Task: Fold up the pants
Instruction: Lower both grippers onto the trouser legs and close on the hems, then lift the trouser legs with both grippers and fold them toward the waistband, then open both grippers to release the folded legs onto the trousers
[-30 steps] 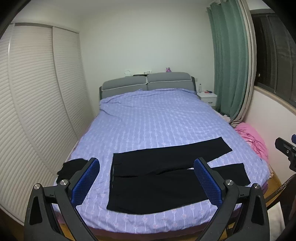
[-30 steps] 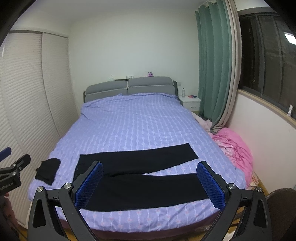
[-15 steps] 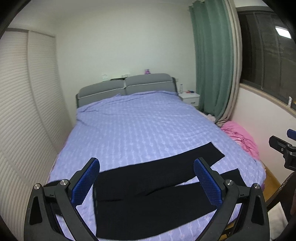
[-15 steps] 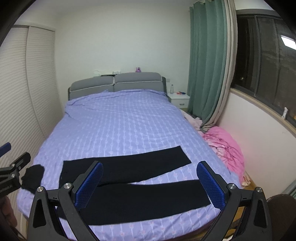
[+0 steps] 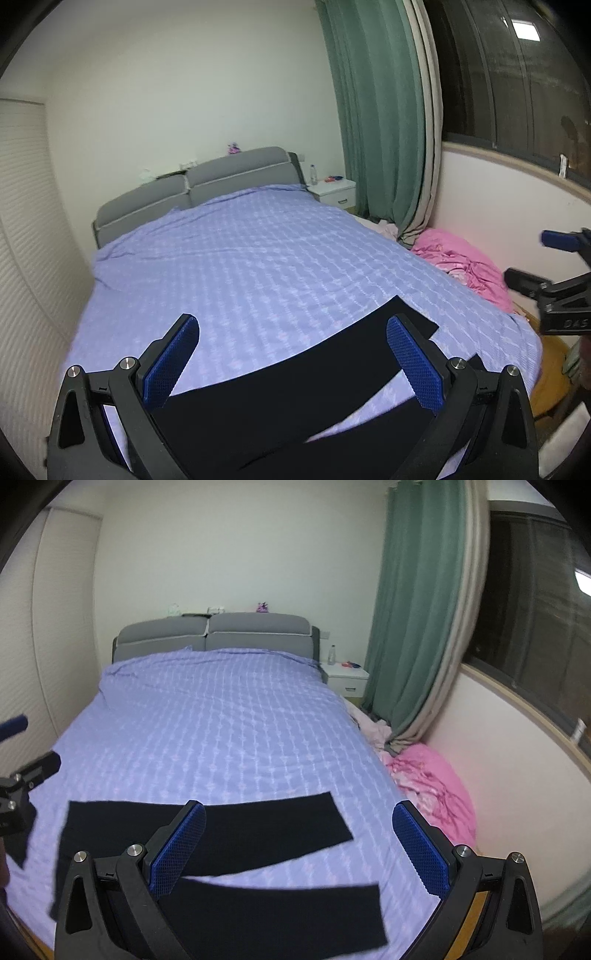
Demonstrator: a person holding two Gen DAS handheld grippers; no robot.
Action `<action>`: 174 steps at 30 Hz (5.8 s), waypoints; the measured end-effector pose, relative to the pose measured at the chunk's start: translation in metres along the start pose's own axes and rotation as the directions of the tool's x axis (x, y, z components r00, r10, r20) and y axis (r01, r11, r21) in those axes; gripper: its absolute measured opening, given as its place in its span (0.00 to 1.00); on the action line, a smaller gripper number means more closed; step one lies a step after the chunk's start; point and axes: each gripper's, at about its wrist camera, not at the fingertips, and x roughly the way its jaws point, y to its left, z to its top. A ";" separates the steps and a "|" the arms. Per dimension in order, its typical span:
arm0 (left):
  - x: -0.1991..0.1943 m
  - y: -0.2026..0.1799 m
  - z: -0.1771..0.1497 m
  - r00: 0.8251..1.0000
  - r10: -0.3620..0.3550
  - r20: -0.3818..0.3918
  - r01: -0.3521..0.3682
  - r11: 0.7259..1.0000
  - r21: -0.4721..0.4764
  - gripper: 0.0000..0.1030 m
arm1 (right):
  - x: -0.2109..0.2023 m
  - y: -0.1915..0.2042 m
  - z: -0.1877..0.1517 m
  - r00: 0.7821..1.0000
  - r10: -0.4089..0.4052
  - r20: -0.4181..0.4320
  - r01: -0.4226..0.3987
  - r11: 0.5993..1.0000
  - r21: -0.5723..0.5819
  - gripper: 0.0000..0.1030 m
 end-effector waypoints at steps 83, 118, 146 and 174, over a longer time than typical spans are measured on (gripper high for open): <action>0.298 -0.116 -0.114 0.714 -0.315 -0.625 0.558 0.795 0.237 0.04 | 0.329 -0.082 -0.086 0.903 0.254 -0.346 -0.429 0.504 -0.750 0.03; 0.125 -0.255 -0.268 0.676 -0.349 -0.649 0.594 0.780 0.199 0.05 | 0.148 -0.123 -0.303 0.884 0.069 -0.462 -0.403 0.613 -0.680 0.03; 0.117 -0.284 -0.335 0.690 -0.378 -0.617 0.590 0.788 0.177 0.14 | 0.178 -0.124 -0.389 0.885 -0.066 -0.461 -0.347 0.567 -0.747 0.03; 0.074 -0.129 -0.215 0.828 -0.327 -0.456 0.430 0.892 0.141 0.57 | 0.109 -0.077 -0.243 0.947 0.137 -0.290 -0.289 0.759 -0.584 0.42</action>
